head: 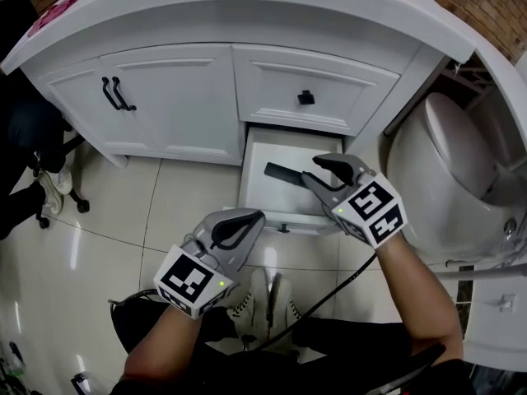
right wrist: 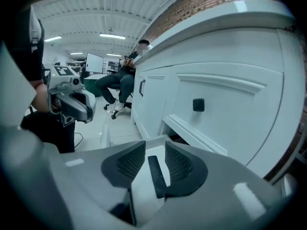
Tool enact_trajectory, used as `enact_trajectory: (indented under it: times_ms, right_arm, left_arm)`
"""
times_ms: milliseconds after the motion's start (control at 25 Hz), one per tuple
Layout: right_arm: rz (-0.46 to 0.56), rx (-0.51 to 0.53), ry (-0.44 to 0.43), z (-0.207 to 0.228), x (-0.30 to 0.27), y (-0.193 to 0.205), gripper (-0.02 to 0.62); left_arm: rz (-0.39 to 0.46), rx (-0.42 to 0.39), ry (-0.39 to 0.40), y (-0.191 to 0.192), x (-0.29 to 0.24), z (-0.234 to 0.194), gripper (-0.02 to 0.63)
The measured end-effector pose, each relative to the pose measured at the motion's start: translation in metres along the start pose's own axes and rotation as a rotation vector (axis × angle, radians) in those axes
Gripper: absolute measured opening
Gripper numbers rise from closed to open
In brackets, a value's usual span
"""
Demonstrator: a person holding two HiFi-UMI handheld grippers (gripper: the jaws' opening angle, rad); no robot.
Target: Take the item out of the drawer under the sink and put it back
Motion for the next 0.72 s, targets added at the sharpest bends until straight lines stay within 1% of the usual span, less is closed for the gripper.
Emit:
enact_trajectory:
  times_ms: [120, 200, 360, 440, 520, 640, 720]
  right_arm:
    - [-0.071, -0.015, -0.047, 0.018, -0.029, 0.007, 0.131]
    - [-0.146, -0.010, -0.090, 0.026, -0.050, 0.017, 0.147]
    - [-0.268, 0.063, -0.149, 0.035, -0.086, 0.035, 0.155]
    - [-0.325, 0.080, -0.172, 0.041, -0.102, 0.046, 0.165]
    - [-0.372, 0.071, -0.208, 0.047, -0.116, 0.058, 0.176]
    - [-0.413, 0.033, -0.276, 0.053, -0.131, 0.072, 0.187]
    - [-0.434, 0.024, -0.296, 0.054, -0.137, 0.076, 0.197]
  left_arm:
    - [-0.004, 0.016, 0.004, 0.003, -0.004, -0.001, 0.006]
    - [-0.010, 0.021, -0.001, 0.003, -0.007, -0.002, 0.006]
    - [0.007, 0.013, 0.004, 0.008, -0.011, 0.000, 0.006]
    - [0.002, 0.009, 0.016, 0.011, -0.012, 0.002, 0.006]
    - [0.001, 0.015, 0.026, 0.012, -0.014, 0.004, 0.006]
    - [0.002, 0.030, 0.031, 0.014, -0.016, 0.004, 0.006]
    - [-0.002, 0.032, 0.034, 0.017, -0.018, 0.003, 0.006]
Point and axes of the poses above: the fingertips, and each gripper's own axes: x backward along the fingers, z to its right, y out of its underside, the point moved 10 cm from there along x, backward along the fingers, and after that the axes turned 7 degrees about -y, right-handed, at the moved point
